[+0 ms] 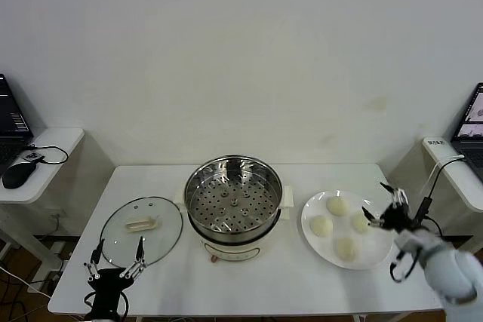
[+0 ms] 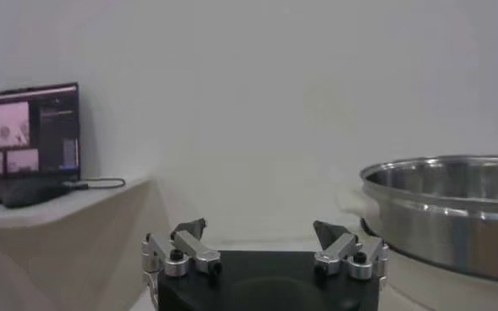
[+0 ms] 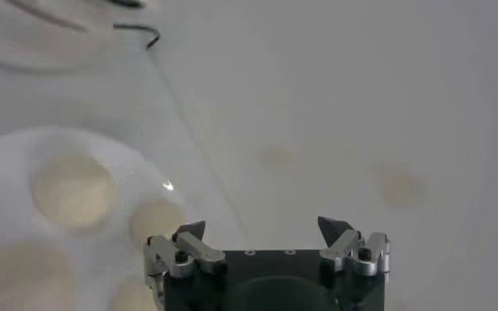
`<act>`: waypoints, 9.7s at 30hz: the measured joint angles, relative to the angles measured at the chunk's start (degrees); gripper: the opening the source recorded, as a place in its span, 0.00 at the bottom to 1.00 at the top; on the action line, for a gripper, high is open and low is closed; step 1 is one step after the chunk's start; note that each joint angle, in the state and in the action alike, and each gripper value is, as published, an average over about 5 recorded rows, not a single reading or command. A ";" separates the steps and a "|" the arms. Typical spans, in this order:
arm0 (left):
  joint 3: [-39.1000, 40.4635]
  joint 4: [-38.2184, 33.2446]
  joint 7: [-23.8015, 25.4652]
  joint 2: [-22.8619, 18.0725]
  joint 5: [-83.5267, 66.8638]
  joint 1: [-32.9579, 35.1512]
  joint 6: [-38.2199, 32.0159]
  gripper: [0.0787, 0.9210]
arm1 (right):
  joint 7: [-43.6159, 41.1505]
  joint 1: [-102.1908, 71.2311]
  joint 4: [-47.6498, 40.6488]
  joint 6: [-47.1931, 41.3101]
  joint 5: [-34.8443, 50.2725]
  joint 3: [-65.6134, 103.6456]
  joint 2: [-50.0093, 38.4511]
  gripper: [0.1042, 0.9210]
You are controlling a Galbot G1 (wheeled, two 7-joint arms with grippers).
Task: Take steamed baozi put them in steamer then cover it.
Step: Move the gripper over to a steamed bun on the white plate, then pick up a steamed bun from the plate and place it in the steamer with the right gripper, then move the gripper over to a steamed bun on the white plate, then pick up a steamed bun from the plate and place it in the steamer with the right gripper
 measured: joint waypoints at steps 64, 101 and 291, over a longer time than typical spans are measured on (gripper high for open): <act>-3.62 -0.80 -1.40 -1.06 0.48 -0.19 -1.64 0.88 | -26.30 47.55 -42.90 2.25 -3.10 -50.83 10.93 0.68; -3.35 -1.55 -1.31 1.13 -0.78 -1.27 -1.53 0.88 | -26.95 79.50 -22.75 1.59 25.63 -76.22 5.51 0.63; -9.11 -3.03 -1.22 0.01 -1.14 -1.76 -2.69 0.88 | -15.98 86.16 -15.45 -23.72 46.00 -92.99 23.15 0.50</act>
